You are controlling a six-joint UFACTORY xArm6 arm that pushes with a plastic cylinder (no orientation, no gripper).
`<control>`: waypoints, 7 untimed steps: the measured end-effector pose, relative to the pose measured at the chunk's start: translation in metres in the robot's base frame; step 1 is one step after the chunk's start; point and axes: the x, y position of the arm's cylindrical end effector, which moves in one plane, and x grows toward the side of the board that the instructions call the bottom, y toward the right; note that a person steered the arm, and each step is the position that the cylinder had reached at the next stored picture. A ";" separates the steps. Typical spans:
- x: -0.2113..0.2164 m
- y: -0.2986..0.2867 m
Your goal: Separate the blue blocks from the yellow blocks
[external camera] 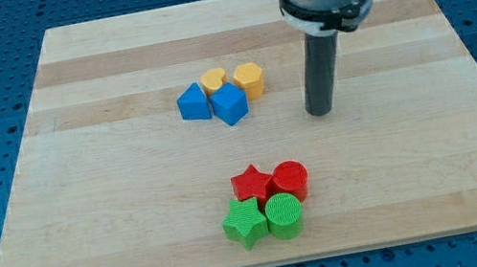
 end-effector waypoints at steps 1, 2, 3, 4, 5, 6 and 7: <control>-0.012 -0.014; -0.014 -0.039; -0.018 -0.063; -0.019 -0.084; -0.019 -0.106; -0.019 -0.128; -0.019 -0.111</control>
